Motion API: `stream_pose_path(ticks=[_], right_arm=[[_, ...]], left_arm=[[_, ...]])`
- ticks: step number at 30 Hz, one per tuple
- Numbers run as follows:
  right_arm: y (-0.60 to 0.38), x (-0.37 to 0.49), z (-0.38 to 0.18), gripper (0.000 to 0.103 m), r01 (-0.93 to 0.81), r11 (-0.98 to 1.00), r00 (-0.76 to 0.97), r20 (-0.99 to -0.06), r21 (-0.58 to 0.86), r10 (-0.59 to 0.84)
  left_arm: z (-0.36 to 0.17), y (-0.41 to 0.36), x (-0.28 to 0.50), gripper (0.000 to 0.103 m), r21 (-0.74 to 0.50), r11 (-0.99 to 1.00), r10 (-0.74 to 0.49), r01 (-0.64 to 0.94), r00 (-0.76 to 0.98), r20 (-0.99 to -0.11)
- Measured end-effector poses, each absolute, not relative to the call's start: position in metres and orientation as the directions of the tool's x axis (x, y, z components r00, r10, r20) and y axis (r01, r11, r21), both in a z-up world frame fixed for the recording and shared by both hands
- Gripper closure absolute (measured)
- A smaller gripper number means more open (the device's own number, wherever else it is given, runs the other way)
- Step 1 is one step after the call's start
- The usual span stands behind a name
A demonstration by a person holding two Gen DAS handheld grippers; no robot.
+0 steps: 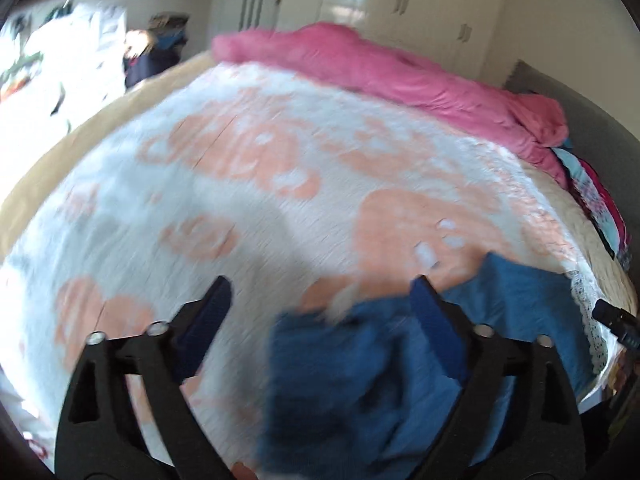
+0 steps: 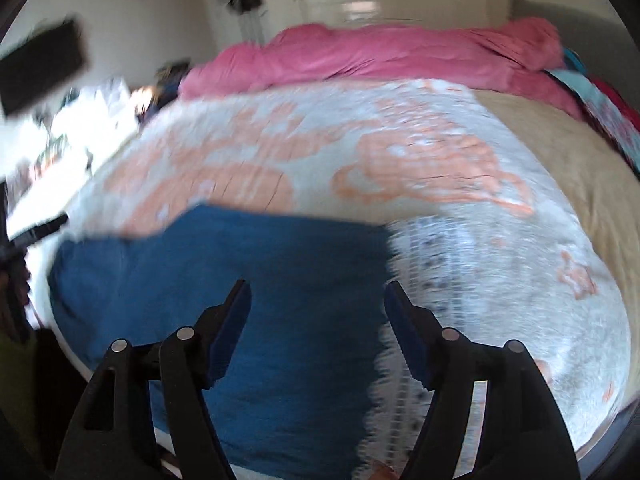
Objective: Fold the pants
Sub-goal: 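Lay the pants flat and release both grippers, then regrasp the lace hem with the right gripper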
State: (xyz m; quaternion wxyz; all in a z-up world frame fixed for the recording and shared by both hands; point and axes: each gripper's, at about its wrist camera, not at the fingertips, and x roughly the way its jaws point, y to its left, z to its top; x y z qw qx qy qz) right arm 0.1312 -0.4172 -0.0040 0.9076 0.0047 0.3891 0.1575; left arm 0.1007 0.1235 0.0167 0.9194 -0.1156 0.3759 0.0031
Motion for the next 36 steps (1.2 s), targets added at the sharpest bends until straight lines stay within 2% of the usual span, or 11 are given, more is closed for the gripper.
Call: stream_pose_path(ticks=[8, 9, 10, 12, 13, 17, 19, 22, 24, 33, 36], right_arm=[[-0.374, 0.127, -0.023, 0.031, -0.416, 0.906, 0.559, -0.766, 0.073, 0.319], [-0.37, 0.126, -0.026, 0.031, -0.427, 0.902, 0.549, -0.775, 0.064, 0.314], [-0.366, 0.126, -0.032, 0.031, -0.442, 0.895, 0.527, -0.791, 0.057, 0.311], [-0.359, 0.131, -0.048, 0.021, -0.446, 0.895, 0.479, -0.837, 0.026, 0.263], [-0.358, 0.131, -0.053, 0.021, -0.444, 0.896, 0.465, -0.85, 0.015, 0.245], [-0.359, 0.132, -0.054, 0.021, -0.44, 0.898, 0.456, -0.853, 0.032, 0.254], [-0.359, 0.133, -0.055, 0.021, -0.44, 0.898, 0.454, -0.854, 0.034, 0.255], [-0.36, 0.134, -0.054, 0.021, -0.436, 0.899, 0.452, -0.855, 0.036, 0.253], [-0.359, 0.134, -0.053, 0.021, -0.436, 0.899, 0.452, -0.855, 0.038, 0.255], [-0.407, 0.127, -0.019, 0.021, -0.295, 0.944, 0.576, -0.761, 0.147, 0.299], [-0.44, 0.116, -0.007, 0.021, -0.191, 0.954, 0.625, -0.721, 0.232, 0.301]], left_arm=[[-0.023, 0.121, 0.114, 0.012, -0.302, 0.951, -0.196, -0.072, 0.614, -0.765], [-0.027, 0.115, 0.115, 0.038, -0.278, 0.958, -0.179, -0.072, 0.608, -0.774], [-0.032, 0.109, 0.115, 0.05, -0.24, 0.968, -0.148, -0.074, 0.605, -0.782], [-0.033, 0.099, 0.113, 0.064, -0.179, 0.982, -0.102, -0.063, 0.617, -0.781], [-0.031, 0.101, 0.111, 0.064, -0.195, 0.979, -0.117, -0.057, 0.626, -0.771], [-0.024, 0.119, 0.103, 0.062, -0.202, 0.975, -0.097, -0.09, 0.647, -0.756], [-0.036, 0.12, 0.107, 0.053, -0.187, 0.977, -0.081, -0.104, 0.63, -0.772], [-0.036, 0.121, 0.109, 0.048, -0.191, 0.976, -0.08, -0.108, 0.637, -0.767], [-0.028, 0.124, 0.104, 0.034, -0.177, 0.975, -0.049, -0.131, 0.654, -0.755], [0.021, 0.124, 0.067, 0.027, -0.17, 0.971, 0.019, -0.169, 0.761, -0.649], [0.032, 0.108, 0.06, 0.025, -0.193, 0.976, -0.045, -0.1, 0.777, -0.628]])
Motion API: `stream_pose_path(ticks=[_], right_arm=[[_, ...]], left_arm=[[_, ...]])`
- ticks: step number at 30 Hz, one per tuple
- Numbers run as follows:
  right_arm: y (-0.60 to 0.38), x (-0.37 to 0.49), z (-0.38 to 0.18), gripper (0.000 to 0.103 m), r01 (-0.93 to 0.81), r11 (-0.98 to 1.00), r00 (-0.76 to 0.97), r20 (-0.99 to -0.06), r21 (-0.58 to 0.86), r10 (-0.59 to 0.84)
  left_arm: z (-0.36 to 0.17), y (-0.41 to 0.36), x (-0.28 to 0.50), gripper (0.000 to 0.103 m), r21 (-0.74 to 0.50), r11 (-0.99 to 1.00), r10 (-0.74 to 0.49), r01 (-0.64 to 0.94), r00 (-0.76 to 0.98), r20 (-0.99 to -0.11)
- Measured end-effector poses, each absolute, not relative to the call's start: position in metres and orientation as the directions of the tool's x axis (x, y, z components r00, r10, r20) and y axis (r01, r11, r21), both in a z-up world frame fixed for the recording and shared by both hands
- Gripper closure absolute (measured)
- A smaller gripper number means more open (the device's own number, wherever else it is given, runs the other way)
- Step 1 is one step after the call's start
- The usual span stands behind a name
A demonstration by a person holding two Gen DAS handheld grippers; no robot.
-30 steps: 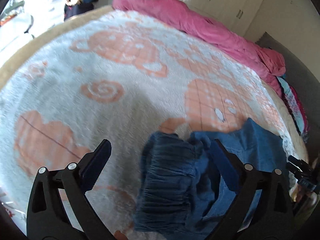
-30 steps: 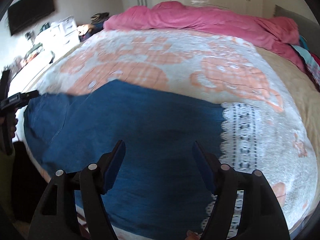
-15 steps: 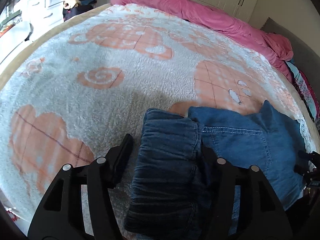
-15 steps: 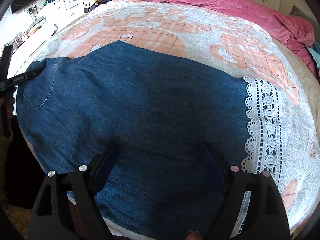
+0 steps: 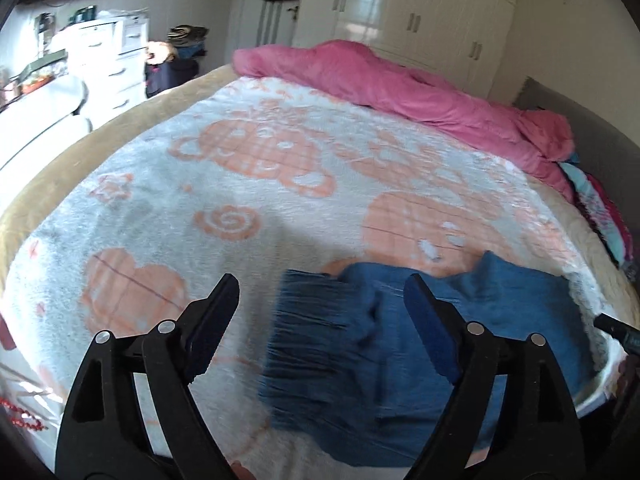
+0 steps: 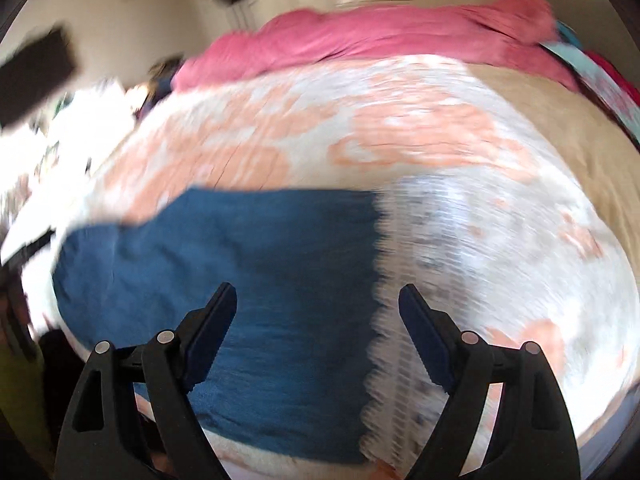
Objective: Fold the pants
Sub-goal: 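Lay the pants flat and release both grippers, then regrasp the lace hem with the right gripper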
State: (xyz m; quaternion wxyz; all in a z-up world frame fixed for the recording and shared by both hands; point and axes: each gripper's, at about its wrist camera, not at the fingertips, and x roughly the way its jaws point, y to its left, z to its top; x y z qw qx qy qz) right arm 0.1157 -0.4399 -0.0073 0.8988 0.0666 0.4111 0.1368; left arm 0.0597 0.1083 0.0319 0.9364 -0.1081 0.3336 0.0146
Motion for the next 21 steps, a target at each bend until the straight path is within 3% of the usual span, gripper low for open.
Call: stream_pose_path(ticks=[7, 14, 18, 21], right_arm=[[-0.513, 0.063, -0.006, 0.021, 0.007, 0.931, 0.664, -0.698, 0.365, 0.269], [-0.516, 0.044, -0.041, 0.021, 0.022, 0.925, 0.629, -0.725, 0.378, 0.282], [-0.51, 0.053, -0.051, 0.039, 0.027, 0.92, 0.62, -0.729, 0.39, 0.291], [-0.499, 0.055, -0.057, 0.043, 0.019, 0.942, 0.614, -0.747, 0.334, 0.253]], left_arm=[[0.016, 0.04, 0.058, 0.019, -0.168, 0.98, -0.189, 0.103, 0.736, -0.65], [-0.014, 0.0, 0.058, 0.019, -0.063, 0.979, -0.182, 0.192, 0.703, -0.688], [-0.033, 0.002, 0.066, 0.019, -0.028, 0.987, -0.128, 0.157, 0.676, -0.726], [-0.043, 0.002, 0.07, 0.019, 0.018, 0.992, -0.075, 0.129, 0.676, -0.733]])
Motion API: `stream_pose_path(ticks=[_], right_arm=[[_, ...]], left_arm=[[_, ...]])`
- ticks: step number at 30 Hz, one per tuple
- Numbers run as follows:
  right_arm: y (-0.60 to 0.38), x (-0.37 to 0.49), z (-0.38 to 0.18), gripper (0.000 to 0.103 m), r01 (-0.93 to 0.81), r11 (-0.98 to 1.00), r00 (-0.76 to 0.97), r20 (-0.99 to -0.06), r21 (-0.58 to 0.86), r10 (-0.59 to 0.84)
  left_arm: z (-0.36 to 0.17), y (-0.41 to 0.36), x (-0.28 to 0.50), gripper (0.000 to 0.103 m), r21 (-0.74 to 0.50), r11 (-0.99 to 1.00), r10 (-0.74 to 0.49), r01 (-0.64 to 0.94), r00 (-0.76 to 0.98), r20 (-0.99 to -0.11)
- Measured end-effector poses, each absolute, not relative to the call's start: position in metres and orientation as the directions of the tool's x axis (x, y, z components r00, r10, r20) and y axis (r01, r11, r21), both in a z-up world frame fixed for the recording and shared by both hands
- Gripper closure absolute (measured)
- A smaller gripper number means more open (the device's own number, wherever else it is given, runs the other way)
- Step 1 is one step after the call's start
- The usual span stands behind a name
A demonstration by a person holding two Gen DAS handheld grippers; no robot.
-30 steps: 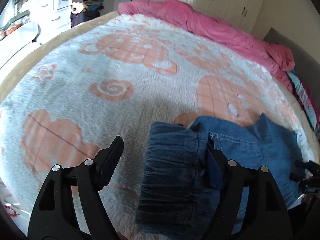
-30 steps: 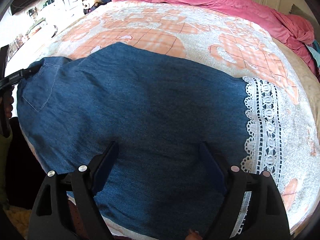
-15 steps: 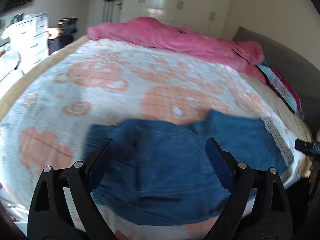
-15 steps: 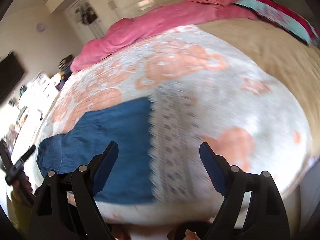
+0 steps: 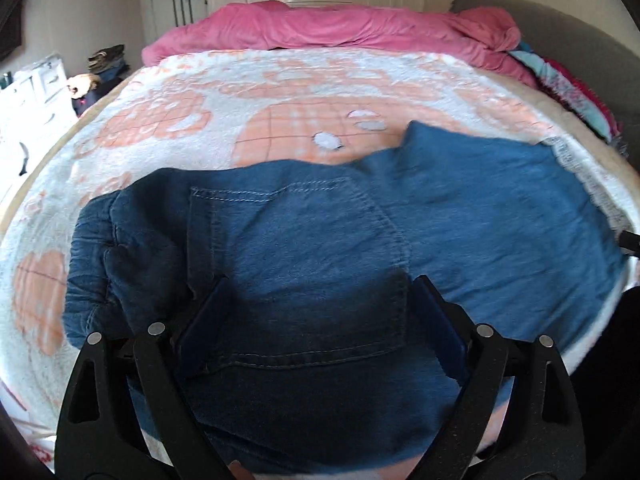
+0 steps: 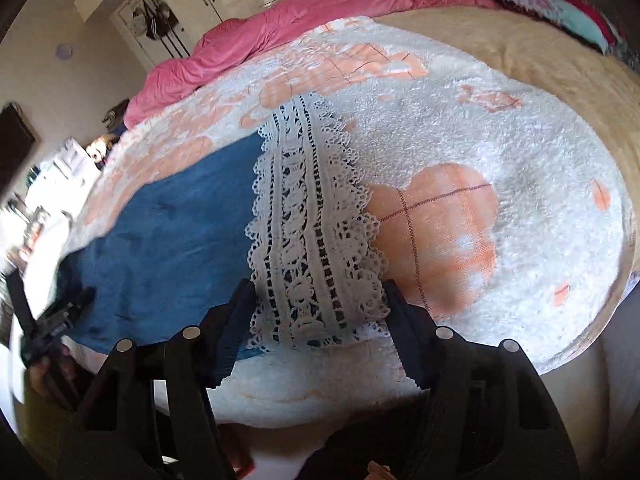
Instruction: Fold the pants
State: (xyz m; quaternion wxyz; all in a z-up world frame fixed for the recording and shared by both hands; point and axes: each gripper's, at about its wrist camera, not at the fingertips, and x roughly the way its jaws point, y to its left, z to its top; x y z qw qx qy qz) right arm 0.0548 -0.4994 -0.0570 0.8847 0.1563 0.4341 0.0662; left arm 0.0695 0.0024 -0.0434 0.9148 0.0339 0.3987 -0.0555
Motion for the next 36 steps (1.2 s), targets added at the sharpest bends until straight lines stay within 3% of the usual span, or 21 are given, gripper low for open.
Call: stream_pose_path(ticks=[1, 4, 8, 10, 17, 21, 29, 30, 36], right_arm=[[-0.495, 0.055, -0.058, 0.046, 0.02, 0.951, 0.615, -0.753, 0.31, 0.233], [-0.49, 0.052, -0.056, 0.075, 0.001, 0.964, 0.621, -0.756, 0.266, 0.208], [-0.472, 0.044, -0.048, 0.078, -0.039, 0.996, 0.634, -0.769, 0.084, 0.09], [-0.479, 0.045, -0.051, 0.078, -0.027, 0.995, 0.623, -0.777, 0.096, 0.092], [-0.49, 0.048, -0.061, 0.069, -0.001, 0.99, 0.612, -0.783, 0.143, 0.114], [-0.505, 0.042, -0.058, 0.04, 0.059, 0.981, 0.613, -0.782, 0.187, 0.112], [-0.508, 0.024, -0.027, 0.037, 0.077, 0.978, 0.703, -0.706, 0.192, 0.084], [-0.505, 0.024, -0.022, 0.033, 0.068, 0.98, 0.717, -0.692, 0.189, 0.084], [-0.451, 0.034, -0.013, 0.032, -0.083, 0.988, 0.727, -0.669, 0.133, 0.152]], left_arm=[[-0.043, 0.002, 0.07, 0.019, 0.029, 0.991, -0.067, 0.129, 0.677, -0.733], [-0.045, 0.0, 0.069, 0.018, 0.052, 0.99, -0.051, 0.131, 0.679, -0.732], [-0.044, 0.004, 0.069, 0.018, 0.03, 0.991, -0.068, 0.132, 0.677, -0.733], [-0.044, 0.005, 0.07, 0.018, 0.022, 0.991, -0.075, 0.135, 0.674, -0.735], [-0.046, 0.004, 0.071, 0.018, 0.021, 0.99, -0.079, 0.139, 0.674, -0.734], [-0.04, 0.009, 0.069, 0.017, -0.021, 0.989, -0.118, 0.15, 0.682, -0.722], [-0.017, 0.009, 0.057, 0.017, -0.049, 0.985, -0.154, 0.163, 0.735, -0.66], [-0.015, 0.007, 0.056, 0.017, -0.045, 0.984, -0.157, 0.17, 0.74, -0.654], [-0.015, 0.005, 0.054, 0.016, -0.052, 0.981, -0.176, 0.188, 0.743, -0.645]])
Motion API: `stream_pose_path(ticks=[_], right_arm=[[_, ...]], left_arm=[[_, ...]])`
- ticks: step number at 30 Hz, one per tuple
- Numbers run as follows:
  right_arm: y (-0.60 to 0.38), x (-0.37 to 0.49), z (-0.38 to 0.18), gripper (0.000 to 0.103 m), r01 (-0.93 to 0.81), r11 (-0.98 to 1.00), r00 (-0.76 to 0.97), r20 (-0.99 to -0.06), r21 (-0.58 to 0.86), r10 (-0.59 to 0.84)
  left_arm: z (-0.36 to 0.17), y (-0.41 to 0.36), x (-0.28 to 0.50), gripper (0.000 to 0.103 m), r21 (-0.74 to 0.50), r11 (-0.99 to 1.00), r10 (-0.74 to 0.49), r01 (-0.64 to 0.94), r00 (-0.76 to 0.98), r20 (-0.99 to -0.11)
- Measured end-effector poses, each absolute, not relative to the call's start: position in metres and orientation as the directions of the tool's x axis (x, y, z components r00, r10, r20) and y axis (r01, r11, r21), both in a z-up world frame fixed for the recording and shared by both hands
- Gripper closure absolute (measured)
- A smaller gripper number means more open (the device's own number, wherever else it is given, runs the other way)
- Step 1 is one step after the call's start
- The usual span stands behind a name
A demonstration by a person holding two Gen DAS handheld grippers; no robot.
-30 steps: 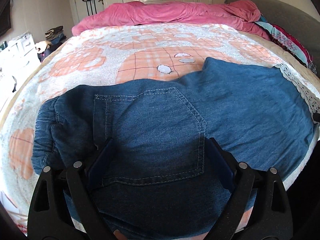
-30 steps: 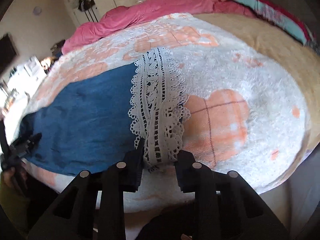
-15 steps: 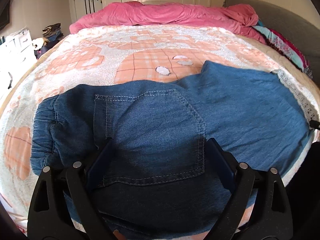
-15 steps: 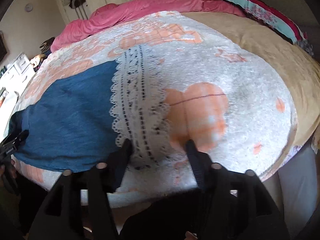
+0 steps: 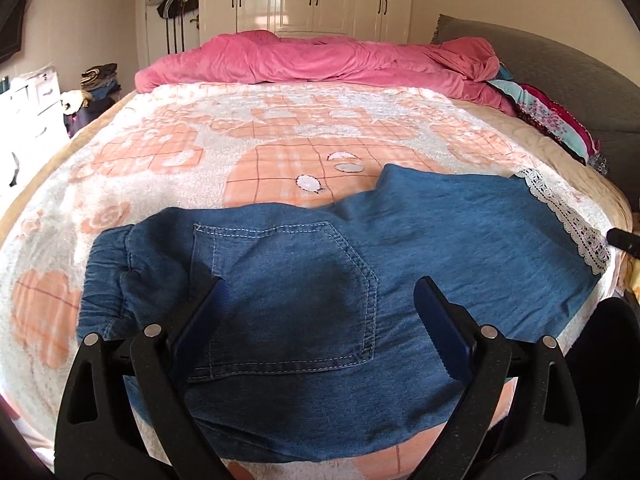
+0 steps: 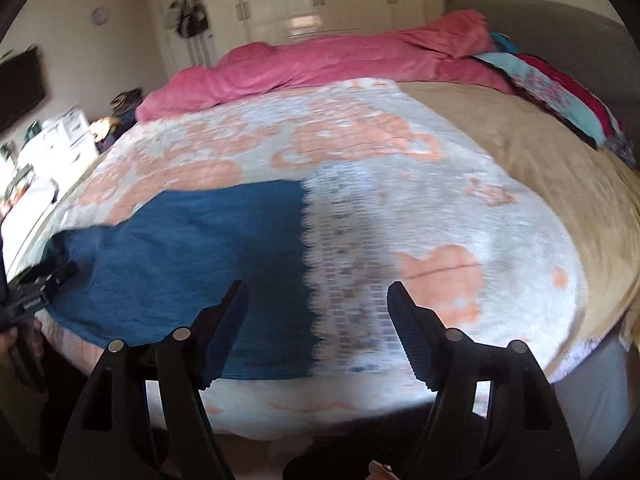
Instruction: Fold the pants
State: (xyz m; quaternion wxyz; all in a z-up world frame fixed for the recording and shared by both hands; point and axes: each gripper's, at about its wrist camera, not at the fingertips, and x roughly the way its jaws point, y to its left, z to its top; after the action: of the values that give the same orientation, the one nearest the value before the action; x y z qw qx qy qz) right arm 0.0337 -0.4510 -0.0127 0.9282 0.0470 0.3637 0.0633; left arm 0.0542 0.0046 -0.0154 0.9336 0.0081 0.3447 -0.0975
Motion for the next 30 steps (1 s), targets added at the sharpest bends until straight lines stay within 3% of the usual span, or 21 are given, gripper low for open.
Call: stream_pose_path(ticks=[7, 12, 14, 15, 17, 24, 29, 30], right_arm=[[-0.374, 0.072, -0.024, 0.032, -0.26, 0.96, 0.666, -0.702, 0.1, 0.253], [-0.341, 0.102, -0.035, 0.032, -0.304, 0.951, 0.648, -0.721, 0.049, 0.244], [-0.342, 0.119, -0.052, 0.032, -0.262, 0.965, 0.608, -0.775, 0.01, 0.173], [-0.349, 0.125, -0.058, 0.027, -0.242, 0.97, 0.594, -0.789, 0.011, 0.157], [-0.37, 0.128, -0.06, 0.027, -0.197, 0.977, 0.601, -0.778, 0.075, 0.181], [-0.391, 0.112, -0.056, 0.026, -0.18, 0.982, 0.674, -0.72, 0.057, 0.165], [-0.41, 0.093, -0.022, 0.025, -0.14, 0.983, 0.756, -0.628, 0.119, 0.184], [-0.414, 0.09, -0.017, 0.014, -0.129, 0.982, 0.765, -0.616, 0.139, 0.188]], left_arm=[[-0.025, -0.008, 0.055, 0.014, -0.024, 0.967, -0.205, 0.252, 0.721, -0.662], [-0.045, -0.007, 0.067, 0.013, 0.015, 0.977, -0.137, 0.214, 0.677, -0.723], [-0.044, -0.004, 0.068, 0.014, 0.008, 0.976, -0.143, 0.216, 0.676, -0.723], [-0.045, -0.004, 0.067, 0.013, 0.011, 0.976, -0.142, 0.218, 0.676, -0.723], [-0.047, -0.004, 0.067, 0.013, 0.022, 0.975, -0.137, 0.221, 0.675, -0.725], [-0.047, -0.006, 0.067, 0.011, 0.036, 0.975, -0.125, 0.218, 0.681, -0.721], [-0.035, -0.003, 0.06, 0.011, 0.021, 0.98, -0.125, 0.198, 0.694, -0.709], [-0.027, -0.002, 0.057, 0.011, 0.011, 0.981, -0.132, 0.196, 0.704, -0.698]])
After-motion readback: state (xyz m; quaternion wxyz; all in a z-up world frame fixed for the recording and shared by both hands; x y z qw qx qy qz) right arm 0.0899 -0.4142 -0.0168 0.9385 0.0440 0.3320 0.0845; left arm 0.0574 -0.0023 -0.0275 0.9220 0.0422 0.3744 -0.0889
